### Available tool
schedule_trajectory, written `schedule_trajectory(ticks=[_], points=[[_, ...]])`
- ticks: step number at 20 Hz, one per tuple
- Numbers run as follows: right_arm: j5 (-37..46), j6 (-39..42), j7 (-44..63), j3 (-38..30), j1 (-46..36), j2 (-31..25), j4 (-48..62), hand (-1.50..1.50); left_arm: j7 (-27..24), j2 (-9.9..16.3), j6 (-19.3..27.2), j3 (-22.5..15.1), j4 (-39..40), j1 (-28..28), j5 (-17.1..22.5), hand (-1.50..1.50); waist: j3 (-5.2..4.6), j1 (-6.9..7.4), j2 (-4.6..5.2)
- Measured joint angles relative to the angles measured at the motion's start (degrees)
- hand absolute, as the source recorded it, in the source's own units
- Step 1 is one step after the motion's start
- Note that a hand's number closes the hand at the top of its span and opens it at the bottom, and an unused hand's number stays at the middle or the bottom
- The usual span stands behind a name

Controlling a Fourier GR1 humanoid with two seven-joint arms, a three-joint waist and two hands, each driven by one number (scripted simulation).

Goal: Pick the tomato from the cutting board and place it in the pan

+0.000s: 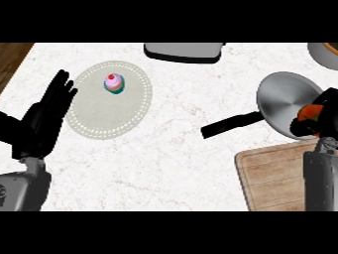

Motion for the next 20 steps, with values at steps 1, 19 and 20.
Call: schedule_trajectory(ticks=[1,19,20], points=[[1.9,0.5,3.6,-0.4,-2.4,0.3,0.5,1.5,0.0,-0.1,-0.2,-0.3,0.0,-0.3,-0.1,0.0,-0.01,0.56,0.05],[24.6,-1.7,33.9,-10.5,-37.7,-0.3,27.5,1.5,0.8,-1.1,0.7,-0.6,2.0,-2.3,-0.6,0.0,0.66,-0.34,-0.26],[25.1,-2.5,34.2,-11.0,-38.1,-0.3,28.5,1.5,0.3,-1.5,1.0,-0.8,2.1,-1.7,-0.9,0.0,0.67,-0.81,-0.39]])
